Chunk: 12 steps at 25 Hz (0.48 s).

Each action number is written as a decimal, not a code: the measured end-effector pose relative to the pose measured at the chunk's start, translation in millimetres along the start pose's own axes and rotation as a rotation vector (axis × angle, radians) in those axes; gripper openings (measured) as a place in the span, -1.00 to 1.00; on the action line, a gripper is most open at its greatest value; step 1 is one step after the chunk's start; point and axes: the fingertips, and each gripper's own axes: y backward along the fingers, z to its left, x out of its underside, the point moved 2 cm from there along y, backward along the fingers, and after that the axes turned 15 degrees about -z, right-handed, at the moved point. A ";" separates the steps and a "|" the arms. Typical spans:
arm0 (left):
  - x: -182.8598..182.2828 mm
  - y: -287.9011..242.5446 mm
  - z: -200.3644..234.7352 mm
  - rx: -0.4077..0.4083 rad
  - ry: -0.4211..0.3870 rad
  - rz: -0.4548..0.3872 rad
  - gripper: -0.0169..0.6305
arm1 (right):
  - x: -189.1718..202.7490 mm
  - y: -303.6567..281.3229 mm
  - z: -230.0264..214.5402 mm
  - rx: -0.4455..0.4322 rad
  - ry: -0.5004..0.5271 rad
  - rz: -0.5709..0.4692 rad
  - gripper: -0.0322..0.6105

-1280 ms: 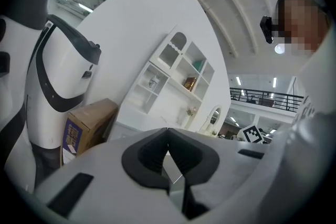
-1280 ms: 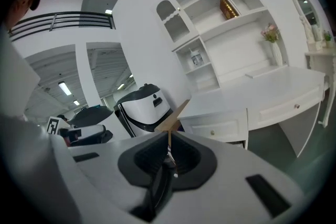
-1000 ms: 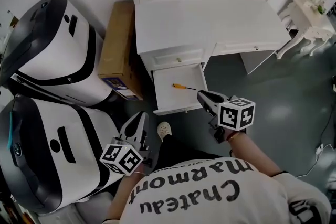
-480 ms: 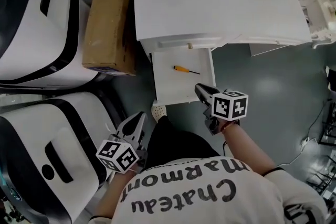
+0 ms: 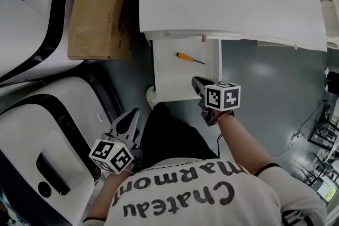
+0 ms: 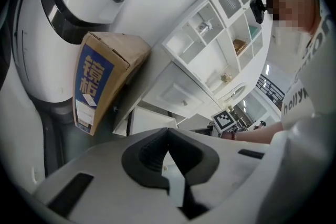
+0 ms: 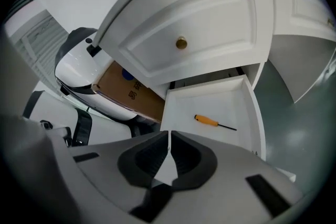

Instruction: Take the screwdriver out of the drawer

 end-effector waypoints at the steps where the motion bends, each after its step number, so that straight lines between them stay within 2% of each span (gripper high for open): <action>1: -0.7 -0.5 4.4 -0.010 0.010 -0.004 -0.88 | 1.0 -6.3 -1.6 0.006 0.022 0.016 -0.79; 5: -5.5 -4.6 31.2 -0.061 0.055 -0.001 -0.88 | 3.1 -31.2 -11.4 0.050 0.173 0.092 -0.79; 9: -7.1 -14.5 49.0 -0.040 0.032 0.057 -0.88 | 8.7 -52.8 -21.0 0.090 0.351 0.172 -0.79; 12: -7.9 -22.3 58.4 -0.038 0.042 0.057 -0.88 | 10.4 -68.7 -23.8 0.093 0.428 0.206 -0.79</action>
